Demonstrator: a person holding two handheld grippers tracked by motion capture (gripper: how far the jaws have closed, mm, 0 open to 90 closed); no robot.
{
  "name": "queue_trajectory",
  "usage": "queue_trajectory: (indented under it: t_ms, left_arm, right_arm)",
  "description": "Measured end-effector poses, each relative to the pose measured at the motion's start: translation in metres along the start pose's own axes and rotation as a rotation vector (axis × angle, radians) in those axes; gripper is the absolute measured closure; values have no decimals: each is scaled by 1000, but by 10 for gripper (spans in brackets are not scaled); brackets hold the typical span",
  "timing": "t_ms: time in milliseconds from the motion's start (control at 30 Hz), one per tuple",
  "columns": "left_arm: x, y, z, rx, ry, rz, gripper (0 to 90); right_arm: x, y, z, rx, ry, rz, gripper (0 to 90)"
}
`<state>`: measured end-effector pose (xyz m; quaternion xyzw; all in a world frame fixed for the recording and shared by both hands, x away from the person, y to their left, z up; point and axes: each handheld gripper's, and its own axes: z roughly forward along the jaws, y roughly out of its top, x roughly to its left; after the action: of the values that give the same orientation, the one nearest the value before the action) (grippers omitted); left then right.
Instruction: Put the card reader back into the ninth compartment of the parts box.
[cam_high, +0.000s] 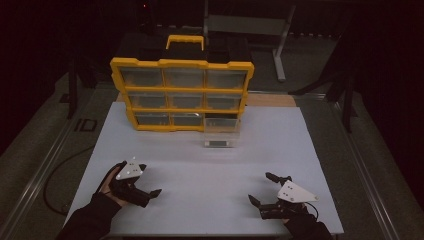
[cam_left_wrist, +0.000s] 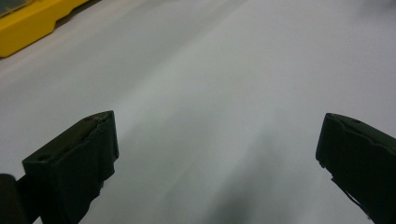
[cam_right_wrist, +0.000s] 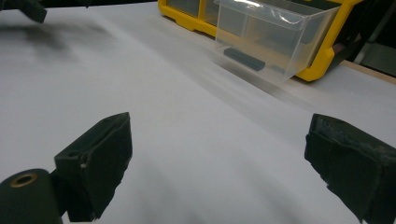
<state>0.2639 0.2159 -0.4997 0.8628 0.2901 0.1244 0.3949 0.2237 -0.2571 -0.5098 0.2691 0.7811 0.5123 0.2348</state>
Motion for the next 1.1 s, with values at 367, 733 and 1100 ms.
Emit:
queue_trajectory:
  t_ms: [367, 733, 1100]
  left_arm:
    - [-9, -25, -4, -20, 7, -50, 5]
    - [-12, -37, -15, -35, 69, -64, 5]
    - [-10, -40, -18, -54, 96, -84, 5]
  right_arm:
    - [0, 0, 0, -1, -1, -3, 79]
    - [0, 0, 0, -5, -6, -6, 78]
    - [0, 0, 0, -6, -3, -9, 79]
